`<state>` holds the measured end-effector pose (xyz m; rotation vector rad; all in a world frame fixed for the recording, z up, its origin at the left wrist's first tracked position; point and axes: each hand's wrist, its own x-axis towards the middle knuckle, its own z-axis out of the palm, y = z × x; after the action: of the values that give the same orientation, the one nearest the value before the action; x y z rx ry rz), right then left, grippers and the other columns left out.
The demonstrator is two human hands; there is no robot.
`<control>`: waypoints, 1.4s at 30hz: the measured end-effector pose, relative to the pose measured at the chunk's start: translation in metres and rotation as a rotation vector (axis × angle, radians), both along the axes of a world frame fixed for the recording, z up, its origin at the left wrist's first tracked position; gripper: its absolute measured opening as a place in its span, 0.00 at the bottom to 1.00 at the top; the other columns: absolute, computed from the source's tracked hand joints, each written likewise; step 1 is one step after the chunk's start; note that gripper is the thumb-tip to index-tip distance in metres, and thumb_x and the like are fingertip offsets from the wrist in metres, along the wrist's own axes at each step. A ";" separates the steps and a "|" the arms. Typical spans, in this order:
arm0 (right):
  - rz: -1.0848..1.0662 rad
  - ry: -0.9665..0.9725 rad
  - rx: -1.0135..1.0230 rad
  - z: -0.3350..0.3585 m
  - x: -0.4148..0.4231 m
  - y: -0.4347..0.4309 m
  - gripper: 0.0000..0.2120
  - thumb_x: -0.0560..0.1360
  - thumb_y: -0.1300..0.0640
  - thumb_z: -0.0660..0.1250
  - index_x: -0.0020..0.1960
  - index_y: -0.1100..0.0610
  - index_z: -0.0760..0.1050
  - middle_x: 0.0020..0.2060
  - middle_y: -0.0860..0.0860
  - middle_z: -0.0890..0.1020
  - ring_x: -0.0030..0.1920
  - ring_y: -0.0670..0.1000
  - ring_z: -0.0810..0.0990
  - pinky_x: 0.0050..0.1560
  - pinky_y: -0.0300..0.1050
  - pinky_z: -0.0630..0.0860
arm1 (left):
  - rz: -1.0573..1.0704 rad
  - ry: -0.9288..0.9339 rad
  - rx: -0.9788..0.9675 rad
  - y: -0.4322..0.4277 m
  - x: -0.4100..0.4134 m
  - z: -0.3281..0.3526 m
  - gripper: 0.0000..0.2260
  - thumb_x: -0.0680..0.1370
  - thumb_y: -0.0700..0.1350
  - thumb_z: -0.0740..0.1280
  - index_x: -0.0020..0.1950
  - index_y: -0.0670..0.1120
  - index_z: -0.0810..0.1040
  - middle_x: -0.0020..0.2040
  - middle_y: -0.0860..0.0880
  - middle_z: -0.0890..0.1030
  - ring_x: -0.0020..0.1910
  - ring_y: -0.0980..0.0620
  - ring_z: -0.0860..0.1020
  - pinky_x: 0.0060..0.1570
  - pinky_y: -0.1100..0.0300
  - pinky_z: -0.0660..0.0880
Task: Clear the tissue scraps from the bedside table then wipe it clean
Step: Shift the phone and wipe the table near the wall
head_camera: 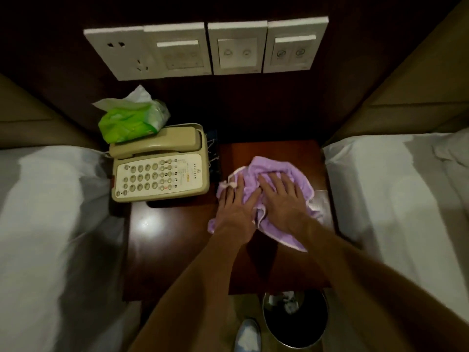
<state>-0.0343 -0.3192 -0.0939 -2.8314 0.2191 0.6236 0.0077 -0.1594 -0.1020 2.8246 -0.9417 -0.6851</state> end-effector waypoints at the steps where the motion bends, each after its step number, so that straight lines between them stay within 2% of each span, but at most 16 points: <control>1: -0.032 -0.009 0.023 0.001 -0.018 0.011 0.43 0.80 0.39 0.61 0.83 0.48 0.37 0.82 0.53 0.39 0.81 0.59 0.37 0.80 0.61 0.38 | 0.008 0.032 0.005 0.007 -0.013 0.003 0.43 0.82 0.59 0.62 0.78 0.61 0.28 0.81 0.45 0.30 0.78 0.42 0.27 0.77 0.42 0.33; 7: -0.094 0.049 0.030 -0.006 -0.118 0.069 0.46 0.77 0.34 0.58 0.80 0.46 0.31 0.82 0.56 0.46 0.81 0.61 0.44 0.79 0.62 0.41 | 0.051 0.095 0.019 0.050 -0.100 0.010 0.37 0.83 0.57 0.61 0.82 0.60 0.39 0.84 0.47 0.41 0.82 0.43 0.36 0.80 0.41 0.40; 11: -0.192 -0.047 0.023 -0.003 -0.163 0.094 0.40 0.74 0.46 0.69 0.81 0.53 0.58 0.80 0.54 0.55 0.79 0.60 0.60 0.78 0.58 0.53 | 0.047 0.178 -0.013 0.062 -0.138 0.005 0.36 0.83 0.58 0.59 0.82 0.61 0.37 0.82 0.52 0.36 0.82 0.45 0.40 0.81 0.47 0.40; 14: -0.261 0.058 0.012 -0.004 -0.169 0.101 0.36 0.77 0.40 0.65 0.81 0.51 0.59 0.79 0.56 0.62 0.78 0.59 0.64 0.78 0.56 0.52 | 0.030 0.096 -0.106 0.075 -0.154 -0.010 0.48 0.75 0.52 0.69 0.83 0.59 0.37 0.84 0.48 0.51 0.80 0.42 0.60 0.78 0.46 0.58; 16: -0.326 0.048 0.062 -0.021 -0.166 0.099 0.38 0.78 0.41 0.66 0.81 0.38 0.47 0.77 0.57 0.66 0.77 0.60 0.66 0.78 0.59 0.55 | 0.041 0.147 -0.087 0.077 -0.160 -0.015 0.55 0.72 0.52 0.76 0.82 0.60 0.35 0.83 0.48 0.56 0.80 0.42 0.58 0.73 0.40 0.69; 17: -0.377 -0.016 0.074 -0.024 -0.163 0.096 0.35 0.80 0.41 0.62 0.79 0.35 0.45 0.76 0.58 0.68 0.75 0.60 0.68 0.78 0.61 0.58 | 0.035 0.195 -0.060 0.076 -0.155 -0.013 0.56 0.73 0.52 0.75 0.81 0.60 0.32 0.84 0.49 0.50 0.81 0.42 0.54 0.74 0.38 0.67; 19: -0.292 -0.082 0.063 -0.024 -0.157 0.084 0.32 0.79 0.43 0.60 0.80 0.48 0.57 0.75 0.59 0.69 0.75 0.60 0.68 0.76 0.60 0.60 | -0.049 0.199 0.041 0.066 -0.140 -0.006 0.50 0.78 0.59 0.68 0.80 0.61 0.28 0.82 0.49 0.33 0.82 0.43 0.39 0.80 0.38 0.49; 20: -0.231 -0.087 0.074 -0.013 -0.146 0.080 0.34 0.77 0.48 0.64 0.80 0.54 0.59 0.77 0.58 0.66 0.78 0.59 0.64 0.77 0.58 0.58 | -0.043 0.197 0.050 0.058 -0.131 -0.001 0.46 0.79 0.62 0.64 0.80 0.60 0.29 0.81 0.49 0.32 0.82 0.43 0.36 0.81 0.40 0.42; 22: -0.248 -0.165 0.102 0.003 -0.118 0.060 0.35 0.78 0.54 0.65 0.82 0.56 0.56 0.81 0.56 0.59 0.81 0.58 0.55 0.80 0.57 0.53 | 0.014 0.143 -0.015 0.030 -0.107 0.005 0.40 0.81 0.63 0.59 0.81 0.59 0.32 0.83 0.48 0.36 0.83 0.43 0.37 0.80 0.41 0.38; 25: -0.290 -0.134 0.153 -0.003 -0.066 0.016 0.33 0.81 0.43 0.49 0.83 0.51 0.47 0.83 0.54 0.50 0.82 0.56 0.46 0.81 0.57 0.44 | 0.027 0.090 -0.060 -0.018 -0.057 0.006 0.39 0.83 0.60 0.58 0.81 0.57 0.32 0.84 0.46 0.37 0.82 0.43 0.36 0.80 0.42 0.37; 28: -0.207 -0.183 0.035 -0.008 -0.020 -0.040 0.39 0.75 0.39 0.37 0.83 0.55 0.46 0.82 0.55 0.48 0.82 0.57 0.44 0.81 0.58 0.46 | -0.058 -0.003 -0.052 -0.060 -0.004 0.002 0.38 0.84 0.60 0.57 0.82 0.55 0.33 0.83 0.43 0.35 0.82 0.43 0.35 0.80 0.43 0.39; 30: -0.201 -0.211 -0.023 -0.012 -0.002 -0.071 0.36 0.79 0.40 0.43 0.83 0.56 0.48 0.82 0.55 0.50 0.82 0.56 0.46 0.81 0.56 0.47 | -0.114 -0.026 -0.026 -0.087 0.019 0.002 0.32 0.86 0.58 0.53 0.83 0.55 0.36 0.83 0.43 0.33 0.82 0.43 0.34 0.80 0.45 0.37; 32: -0.219 -0.235 -0.029 -0.019 0.005 -0.086 0.33 0.83 0.45 0.54 0.83 0.55 0.48 0.82 0.54 0.51 0.82 0.54 0.46 0.81 0.54 0.46 | -0.147 -0.030 0.024 -0.106 0.029 0.003 0.32 0.86 0.58 0.53 0.83 0.55 0.36 0.82 0.43 0.32 0.81 0.42 0.32 0.80 0.45 0.36; 34: -0.236 -0.265 -0.008 -0.023 0.000 -0.089 0.33 0.84 0.47 0.58 0.83 0.55 0.49 0.82 0.54 0.51 0.82 0.54 0.47 0.82 0.54 0.46 | -0.166 -0.046 0.013 -0.111 0.029 0.002 0.33 0.86 0.58 0.54 0.83 0.55 0.36 0.82 0.43 0.31 0.81 0.41 0.32 0.80 0.44 0.37; 38: -0.327 -0.256 -0.036 -0.024 -0.033 -0.069 0.32 0.84 0.48 0.54 0.83 0.55 0.47 0.82 0.55 0.50 0.82 0.55 0.46 0.81 0.58 0.51 | -0.255 -0.053 -0.039 -0.093 0.010 0.004 0.34 0.86 0.54 0.57 0.84 0.57 0.37 0.83 0.44 0.34 0.82 0.42 0.34 0.80 0.46 0.37; 42: -0.377 -0.207 -0.083 -0.024 -0.095 -0.038 0.31 0.83 0.47 0.49 0.83 0.56 0.48 0.82 0.55 0.51 0.82 0.55 0.47 0.81 0.57 0.49 | -0.311 -0.005 -0.005 -0.077 -0.036 0.011 0.39 0.84 0.52 0.63 0.83 0.57 0.37 0.83 0.45 0.33 0.81 0.42 0.32 0.80 0.44 0.38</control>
<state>-0.1295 -0.3572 -0.1177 -2.7926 0.7318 0.2440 -0.0281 -0.2366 -0.0915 2.7018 -1.3986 -0.7019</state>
